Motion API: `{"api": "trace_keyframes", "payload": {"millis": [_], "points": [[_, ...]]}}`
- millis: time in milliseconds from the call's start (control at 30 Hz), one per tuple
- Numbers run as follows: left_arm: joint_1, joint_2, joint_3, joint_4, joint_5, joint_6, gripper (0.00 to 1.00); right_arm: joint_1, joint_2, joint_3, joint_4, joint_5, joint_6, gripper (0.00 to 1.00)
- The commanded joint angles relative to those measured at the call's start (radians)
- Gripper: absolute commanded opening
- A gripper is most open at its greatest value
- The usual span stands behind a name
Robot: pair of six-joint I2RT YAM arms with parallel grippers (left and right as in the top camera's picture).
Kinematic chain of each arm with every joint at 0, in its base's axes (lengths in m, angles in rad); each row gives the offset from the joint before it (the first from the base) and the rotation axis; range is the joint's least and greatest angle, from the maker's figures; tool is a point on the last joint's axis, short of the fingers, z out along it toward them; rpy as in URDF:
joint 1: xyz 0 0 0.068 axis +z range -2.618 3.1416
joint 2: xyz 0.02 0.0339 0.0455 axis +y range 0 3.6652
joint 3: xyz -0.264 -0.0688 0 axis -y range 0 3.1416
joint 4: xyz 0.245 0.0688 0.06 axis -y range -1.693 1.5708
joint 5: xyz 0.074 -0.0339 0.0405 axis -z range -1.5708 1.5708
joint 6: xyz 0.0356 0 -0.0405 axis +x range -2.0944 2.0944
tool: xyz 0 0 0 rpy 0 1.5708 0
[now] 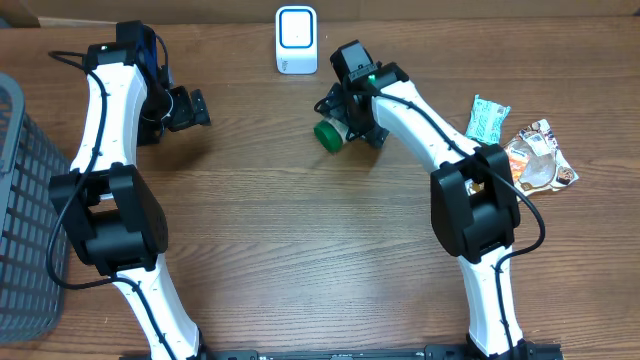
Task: Scan the item barcode
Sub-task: 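Move the jar right and set it down beside the Pantree bag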
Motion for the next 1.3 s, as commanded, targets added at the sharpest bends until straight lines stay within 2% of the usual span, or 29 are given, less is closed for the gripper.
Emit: {"api": "trace_keyframes", "payload": {"millis": [0, 133, 333, 467, 600, 767, 1033, 1200, 1267], "points": [[0.003, 0.010, 0.014, 0.000, -0.010, -0.014, 1.00, 0.020, -0.001, -0.046, 0.023, -0.005, 0.025, 0.99], [0.003, 0.010, 0.014, 0.000, -0.010, -0.014, 1.00, 0.020, -0.002, -0.072, 0.039, -0.005, -0.002, 0.94], [0.003, 0.010, 0.014, 0.000, -0.010, -0.014, 1.00, 0.013, -0.002, -0.072, 0.055, -0.005, -0.183, 0.81], [0.003, 0.010, 0.014, 0.000, -0.010, -0.014, 1.00, -0.006, -0.002, -0.071, 0.051, -0.005, -0.322, 0.65], [0.003, 0.010, 0.014, 0.000, -0.010, -0.014, 1.00, -0.026, -0.002, -0.061, 0.023, -0.005, -0.399, 0.56], [0.003, 0.010, 0.014, 0.000, -0.010, -0.014, 1.00, -0.069, -0.025, -0.037, -0.063, -0.005, -0.400, 0.51], [0.003, 0.010, 0.014, 0.000, -0.010, -0.014, 1.00, -0.193, -0.090, -0.029, -0.224, 0.008, -0.455, 0.51], [0.003, 0.010, 0.014, 0.000, -0.010, -0.014, 1.00, -0.288, -0.090, -0.038, -0.345, 0.060, -0.454, 0.53], [0.003, 0.010, 0.014, 0.000, -0.010, -0.014, 1.00, -0.321, -0.090, -0.038, -0.370, 0.060, -0.454, 0.56]]}}
